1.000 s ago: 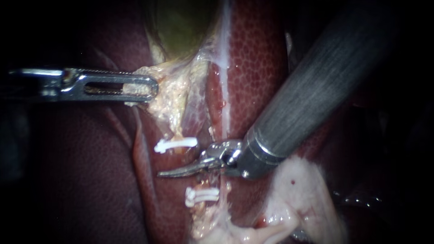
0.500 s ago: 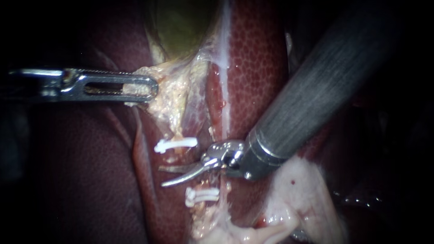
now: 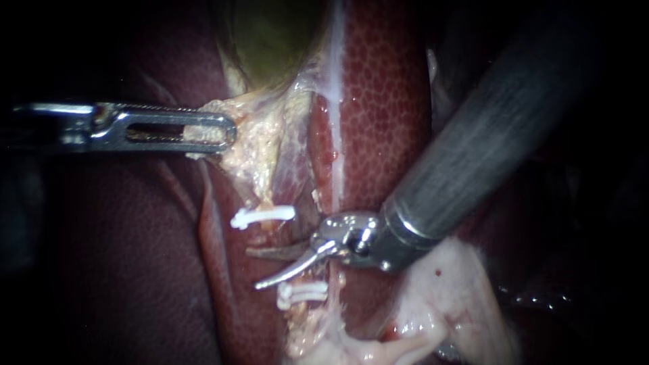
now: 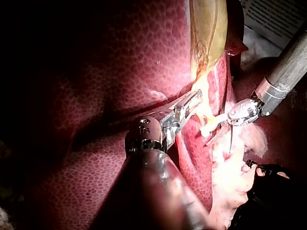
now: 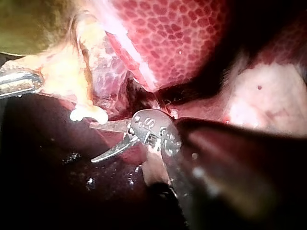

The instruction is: Go back from the cut left tube

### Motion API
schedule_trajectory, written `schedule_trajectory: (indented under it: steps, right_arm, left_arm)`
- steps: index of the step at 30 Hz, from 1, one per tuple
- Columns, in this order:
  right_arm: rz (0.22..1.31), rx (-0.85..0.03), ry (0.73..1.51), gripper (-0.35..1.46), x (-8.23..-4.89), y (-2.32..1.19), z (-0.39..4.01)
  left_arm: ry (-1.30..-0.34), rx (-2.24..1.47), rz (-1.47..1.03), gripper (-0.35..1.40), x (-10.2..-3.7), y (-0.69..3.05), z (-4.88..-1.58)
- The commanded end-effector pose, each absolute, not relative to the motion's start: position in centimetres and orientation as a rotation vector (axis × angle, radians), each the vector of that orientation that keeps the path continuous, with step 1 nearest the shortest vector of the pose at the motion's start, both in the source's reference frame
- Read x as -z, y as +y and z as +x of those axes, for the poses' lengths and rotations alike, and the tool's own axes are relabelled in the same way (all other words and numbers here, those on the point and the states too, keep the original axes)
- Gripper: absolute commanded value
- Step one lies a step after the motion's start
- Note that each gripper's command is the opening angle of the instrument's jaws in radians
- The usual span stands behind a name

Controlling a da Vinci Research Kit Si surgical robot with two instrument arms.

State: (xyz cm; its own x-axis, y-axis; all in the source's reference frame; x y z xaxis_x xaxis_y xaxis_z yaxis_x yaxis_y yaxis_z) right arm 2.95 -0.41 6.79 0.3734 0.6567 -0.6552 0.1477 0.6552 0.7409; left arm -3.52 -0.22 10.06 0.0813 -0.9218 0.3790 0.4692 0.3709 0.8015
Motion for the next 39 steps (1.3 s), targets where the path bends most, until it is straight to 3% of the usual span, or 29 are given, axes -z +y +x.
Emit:
schedule_trajectory:
  steps: [1, 9, 21, 30, 39]
  right_arm:
    - [0.805, -0.383, 1.171, 1.43, -6.76, -0.40, 2.88]
    - [0.707, -0.372, 1.182, 1.43, -6.58, -0.22, 2.36]
    - [0.537, -0.359, 1.174, 1.43, -5.97, 0.29, 1.67]
    - [0.461, -0.357, 1.167, 1.43, -5.66, 0.43, 1.46]
    - [0.458, -0.358, 1.178, 1.43, -5.62, 0.47, 1.39]
  left_arm:
    - [-1.016, 1.123, 0.556, -0.10, -10.06, -0.22, -3.52]
    - [-1.016, 1.123, 0.556, -0.10, -10.06, -0.22, -3.52]
    - [-1.016, 1.123, 0.556, -0.10, -10.07, -0.21, -3.53]
    - [-1.016, 1.126, 0.548, -0.10, -10.10, -0.24, -3.57]
    - [-1.020, 1.117, 0.550, -0.10, -10.27, -0.30, -3.72]
